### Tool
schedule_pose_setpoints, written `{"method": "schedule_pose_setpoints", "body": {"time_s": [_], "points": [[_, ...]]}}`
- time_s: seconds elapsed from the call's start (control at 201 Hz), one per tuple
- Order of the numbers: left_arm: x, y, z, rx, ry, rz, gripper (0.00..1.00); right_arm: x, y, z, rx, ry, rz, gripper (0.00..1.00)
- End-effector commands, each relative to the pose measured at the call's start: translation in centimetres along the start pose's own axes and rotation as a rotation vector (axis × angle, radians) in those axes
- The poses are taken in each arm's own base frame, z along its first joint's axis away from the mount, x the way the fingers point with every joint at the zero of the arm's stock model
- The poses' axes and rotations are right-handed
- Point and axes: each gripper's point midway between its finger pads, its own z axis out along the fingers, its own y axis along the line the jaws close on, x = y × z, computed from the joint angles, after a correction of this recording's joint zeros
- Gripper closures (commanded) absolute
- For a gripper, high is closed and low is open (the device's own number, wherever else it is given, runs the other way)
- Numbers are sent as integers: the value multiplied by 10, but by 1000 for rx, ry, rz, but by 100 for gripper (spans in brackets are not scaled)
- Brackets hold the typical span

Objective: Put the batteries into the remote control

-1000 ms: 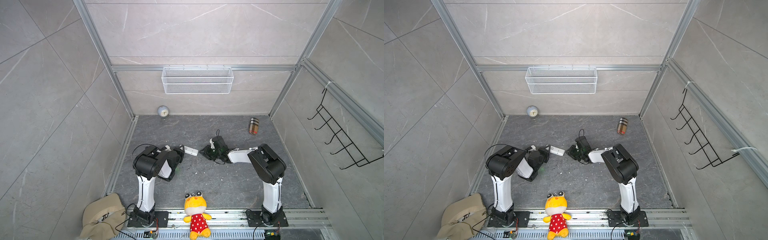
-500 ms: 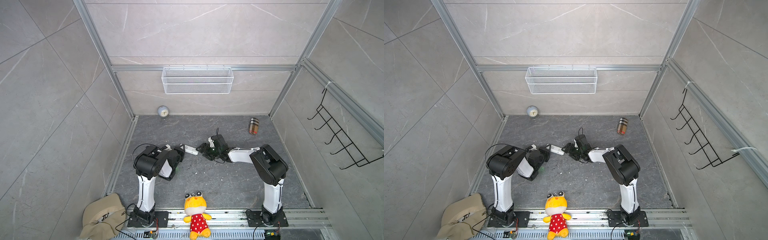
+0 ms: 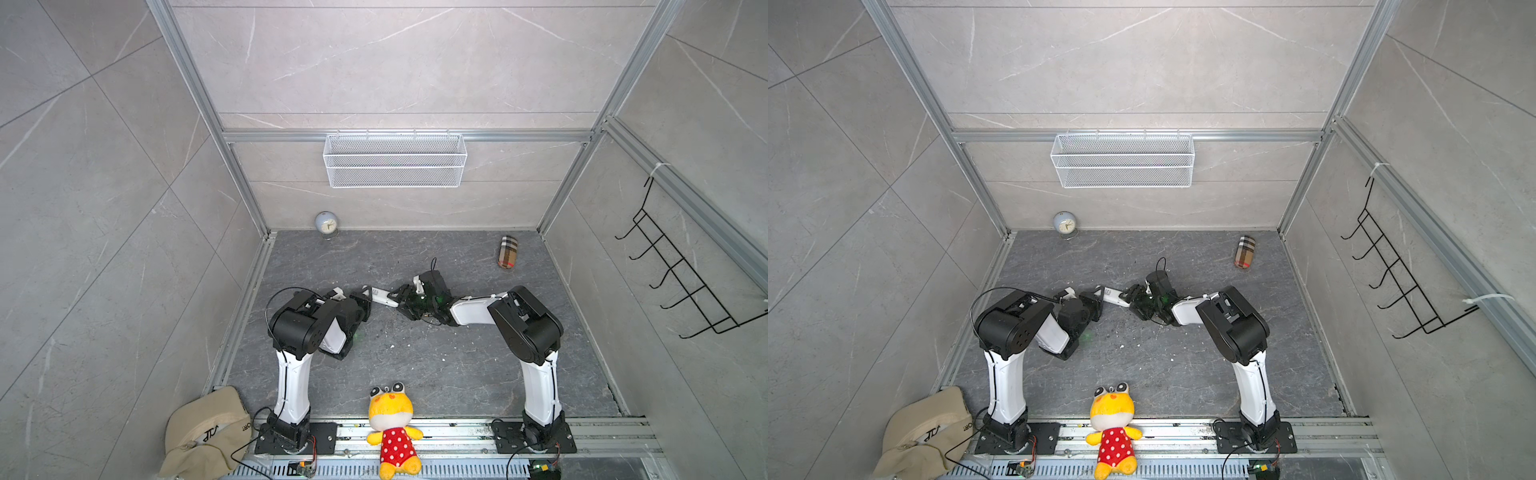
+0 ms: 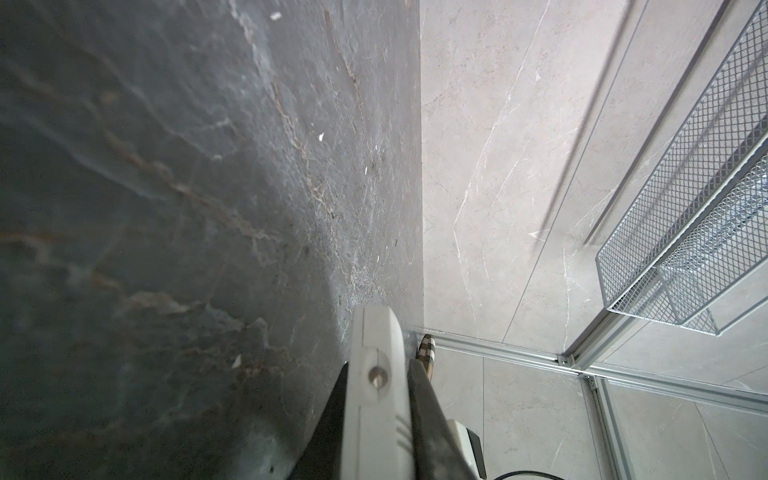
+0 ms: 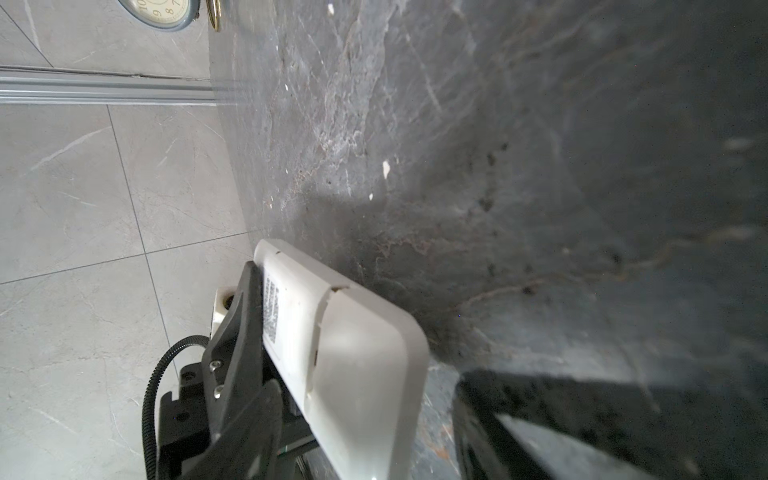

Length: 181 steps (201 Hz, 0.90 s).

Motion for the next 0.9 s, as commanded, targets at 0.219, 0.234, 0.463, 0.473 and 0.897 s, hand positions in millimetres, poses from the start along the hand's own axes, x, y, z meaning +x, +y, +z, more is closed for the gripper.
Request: {"method": "schedule_pose_setpoints", "body": {"time_s": [0.219,0.234,0.463,0.473,0.897], "points": [[2,-17,0,63,5,-19,100,0,-10,14,23,-9,20,47],[2,-17,-1,63,4,-19,100,0,-10,14,24,-9,20,48],[0,-16,-3,57,-1,-14,100,4,-21,11,48,-9,11,61],[0,-15,-3,57,-1,-14,100,4,-21,10,52,-9,7,63],[-7,0,-11,16,-8,52,100,11,-54,-6,209,8,-84,71]]}}
